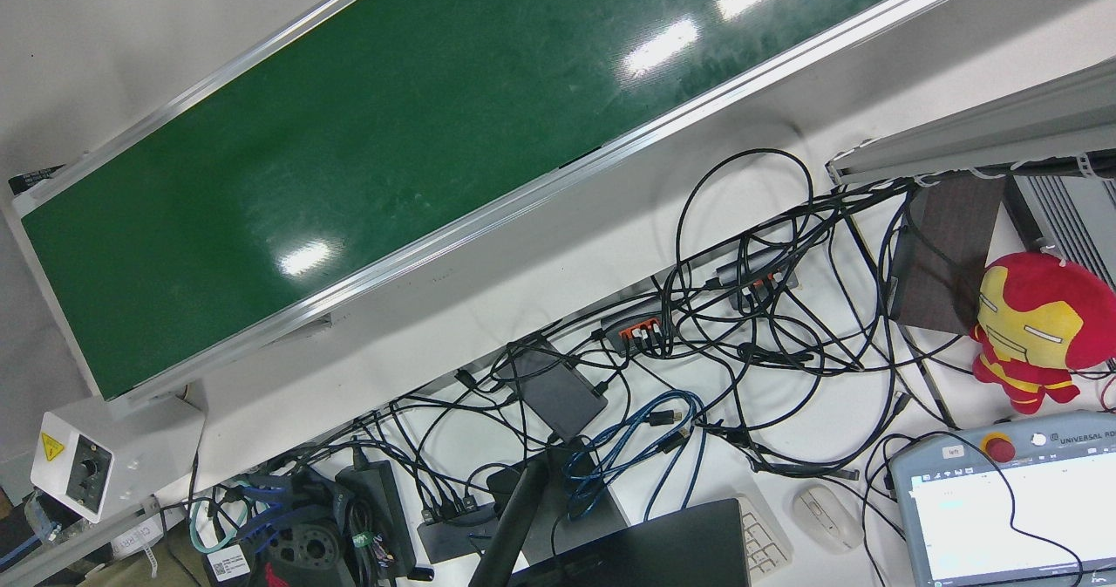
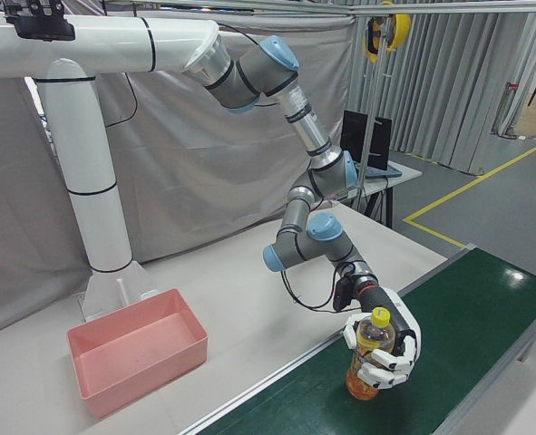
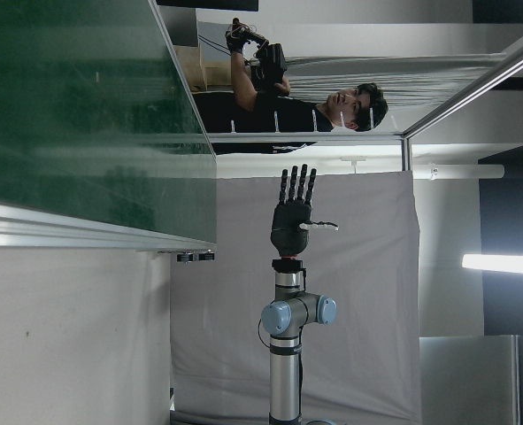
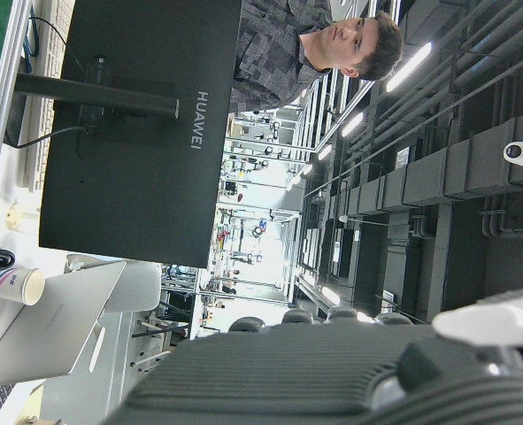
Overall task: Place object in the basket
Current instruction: 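Reach the left hand toward the juice bottle on the conveyor, then close the left hand around the juice bottle and lift it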
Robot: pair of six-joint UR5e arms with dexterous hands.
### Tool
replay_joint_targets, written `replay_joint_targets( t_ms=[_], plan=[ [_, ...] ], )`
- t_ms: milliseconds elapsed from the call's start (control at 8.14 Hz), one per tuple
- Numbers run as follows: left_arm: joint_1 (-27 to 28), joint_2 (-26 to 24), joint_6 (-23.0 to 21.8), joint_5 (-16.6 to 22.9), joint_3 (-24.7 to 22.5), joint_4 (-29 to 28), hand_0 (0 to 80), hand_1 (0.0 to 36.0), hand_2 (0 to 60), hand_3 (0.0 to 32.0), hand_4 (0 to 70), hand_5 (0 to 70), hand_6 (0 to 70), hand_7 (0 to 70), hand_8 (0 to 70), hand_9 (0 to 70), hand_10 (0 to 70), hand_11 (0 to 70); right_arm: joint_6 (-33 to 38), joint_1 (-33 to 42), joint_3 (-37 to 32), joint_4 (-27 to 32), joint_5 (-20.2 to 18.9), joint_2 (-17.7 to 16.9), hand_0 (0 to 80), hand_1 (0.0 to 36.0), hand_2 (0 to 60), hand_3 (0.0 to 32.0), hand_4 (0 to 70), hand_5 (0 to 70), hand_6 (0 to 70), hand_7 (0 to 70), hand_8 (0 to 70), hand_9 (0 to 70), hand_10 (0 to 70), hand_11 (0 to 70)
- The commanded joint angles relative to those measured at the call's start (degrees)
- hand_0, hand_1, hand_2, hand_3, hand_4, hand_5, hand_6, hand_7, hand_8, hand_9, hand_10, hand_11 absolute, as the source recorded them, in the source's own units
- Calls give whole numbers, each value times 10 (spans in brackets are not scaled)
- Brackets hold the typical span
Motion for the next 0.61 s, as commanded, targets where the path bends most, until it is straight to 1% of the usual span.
replay_joint_targets(
  t_ms=[0, 123, 246, 368, 491],
  plan=[
    [1, 4, 4, 35, -74, 43, 800, 360, 600, 0, 700, 700, 700, 700, 700, 700, 700, 700, 0, 0, 1, 0, 0, 0, 0, 0, 0, 0, 0, 0, 0, 0, 0, 0, 0, 0],
    [2, 3, 9, 62, -115, 66, 800, 360, 600, 0, 700, 700, 700, 700, 700, 700, 680, 700, 0, 0, 1, 0, 0, 0, 0, 0, 0, 0, 0, 0, 0, 0, 0, 0, 0, 0],
    [8, 2, 29, 104, -144, 77, 800, 360, 600, 0, 700, 700, 700, 700, 700, 700, 681, 700, 0, 0, 1, 0, 0, 0, 0, 0, 0, 0, 0, 0, 0, 0, 0, 0, 0, 0],
    [32, 2, 40, 122, -186, 109, 800, 360, 600, 0, 700, 700, 700, 700, 700, 700, 691, 700, 0, 0, 0, 0, 0, 0, 0, 0, 0, 0, 0, 0, 0, 0, 0, 0, 0, 0],
    [83, 4, 66, 124, -233, 146, 800, 360, 600, 0, 700, 700, 700, 700, 700, 700, 696, 700, 0, 0, 0, 0, 0, 0, 0, 0, 0, 0, 0, 0, 0, 0, 0, 0, 0, 0]
  ],
)
